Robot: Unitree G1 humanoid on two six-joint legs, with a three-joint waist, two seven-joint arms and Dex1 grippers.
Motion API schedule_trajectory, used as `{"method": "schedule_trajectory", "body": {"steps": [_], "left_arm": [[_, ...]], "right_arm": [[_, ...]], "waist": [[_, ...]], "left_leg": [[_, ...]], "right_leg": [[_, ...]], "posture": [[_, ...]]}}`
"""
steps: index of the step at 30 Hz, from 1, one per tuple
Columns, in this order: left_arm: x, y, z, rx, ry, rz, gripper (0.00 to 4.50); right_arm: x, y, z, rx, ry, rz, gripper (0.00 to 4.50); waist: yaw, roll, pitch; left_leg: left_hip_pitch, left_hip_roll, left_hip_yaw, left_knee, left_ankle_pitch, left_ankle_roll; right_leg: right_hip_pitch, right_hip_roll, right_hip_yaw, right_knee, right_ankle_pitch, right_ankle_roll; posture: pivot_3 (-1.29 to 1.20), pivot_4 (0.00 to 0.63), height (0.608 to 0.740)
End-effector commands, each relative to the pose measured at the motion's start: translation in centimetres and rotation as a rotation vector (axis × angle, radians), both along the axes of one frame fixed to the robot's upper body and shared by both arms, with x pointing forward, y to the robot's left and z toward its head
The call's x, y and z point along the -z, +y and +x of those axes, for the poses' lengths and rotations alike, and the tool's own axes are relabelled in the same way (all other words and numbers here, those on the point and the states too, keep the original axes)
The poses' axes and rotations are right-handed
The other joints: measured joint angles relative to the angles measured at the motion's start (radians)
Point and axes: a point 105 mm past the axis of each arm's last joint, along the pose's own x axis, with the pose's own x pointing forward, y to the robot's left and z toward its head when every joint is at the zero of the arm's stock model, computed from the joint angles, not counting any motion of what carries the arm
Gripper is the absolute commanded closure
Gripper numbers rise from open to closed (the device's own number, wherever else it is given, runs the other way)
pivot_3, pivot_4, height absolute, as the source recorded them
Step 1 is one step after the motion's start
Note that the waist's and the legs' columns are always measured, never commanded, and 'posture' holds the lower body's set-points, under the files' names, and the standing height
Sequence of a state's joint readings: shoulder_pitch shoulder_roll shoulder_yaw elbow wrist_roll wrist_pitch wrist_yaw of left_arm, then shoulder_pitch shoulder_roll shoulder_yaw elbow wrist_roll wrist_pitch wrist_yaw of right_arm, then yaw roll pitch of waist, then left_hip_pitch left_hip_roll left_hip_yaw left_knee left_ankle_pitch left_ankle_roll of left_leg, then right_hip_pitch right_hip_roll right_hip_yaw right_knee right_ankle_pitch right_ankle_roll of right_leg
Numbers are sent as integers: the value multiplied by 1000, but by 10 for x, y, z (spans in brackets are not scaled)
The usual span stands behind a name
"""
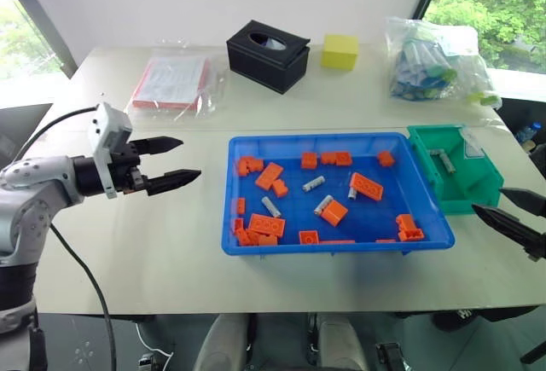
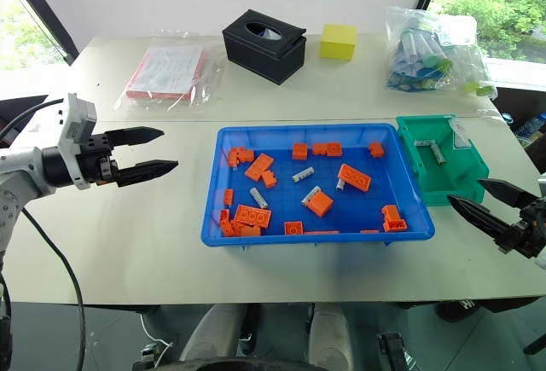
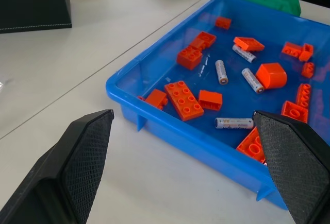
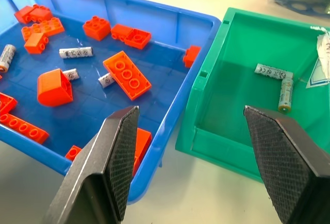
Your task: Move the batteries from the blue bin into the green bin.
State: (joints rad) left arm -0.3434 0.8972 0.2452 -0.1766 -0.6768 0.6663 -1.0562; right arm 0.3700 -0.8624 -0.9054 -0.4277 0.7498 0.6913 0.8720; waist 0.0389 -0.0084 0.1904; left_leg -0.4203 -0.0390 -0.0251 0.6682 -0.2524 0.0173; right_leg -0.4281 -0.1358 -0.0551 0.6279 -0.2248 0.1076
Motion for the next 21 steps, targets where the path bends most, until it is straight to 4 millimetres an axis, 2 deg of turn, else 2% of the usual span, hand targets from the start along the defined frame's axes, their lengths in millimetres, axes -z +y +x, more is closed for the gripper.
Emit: {"method": "schedule_trajectory", "body": {"steps": [1,16,21], "left_arm": [[-10,-3,-2,23,-41,9,0],[-6,-13,-3,59,-34,12,0],[-6,-21,-7,90,-32,-10,0]], "right_arm": [[-6,1,-1,-3,-32,-16,1201],[-12,-1,5,-4,-45,-25,1201],[-22,2,12,-45,-48,-61,1201]], "waist": [[0,0,0],[0,0,0],[-1,0,0]], "left_leg": [[0,0,0,0,0,0],[0,0,0,0,0,0],[0,0,0,0,0,0]], "right_leg": [[0,0,0,0,0,0],[0,0,0,0,0,0],[0,0,0,0,0,0]], "posture": [[0,150,692],[0,150,692],[0,150,692]]}}
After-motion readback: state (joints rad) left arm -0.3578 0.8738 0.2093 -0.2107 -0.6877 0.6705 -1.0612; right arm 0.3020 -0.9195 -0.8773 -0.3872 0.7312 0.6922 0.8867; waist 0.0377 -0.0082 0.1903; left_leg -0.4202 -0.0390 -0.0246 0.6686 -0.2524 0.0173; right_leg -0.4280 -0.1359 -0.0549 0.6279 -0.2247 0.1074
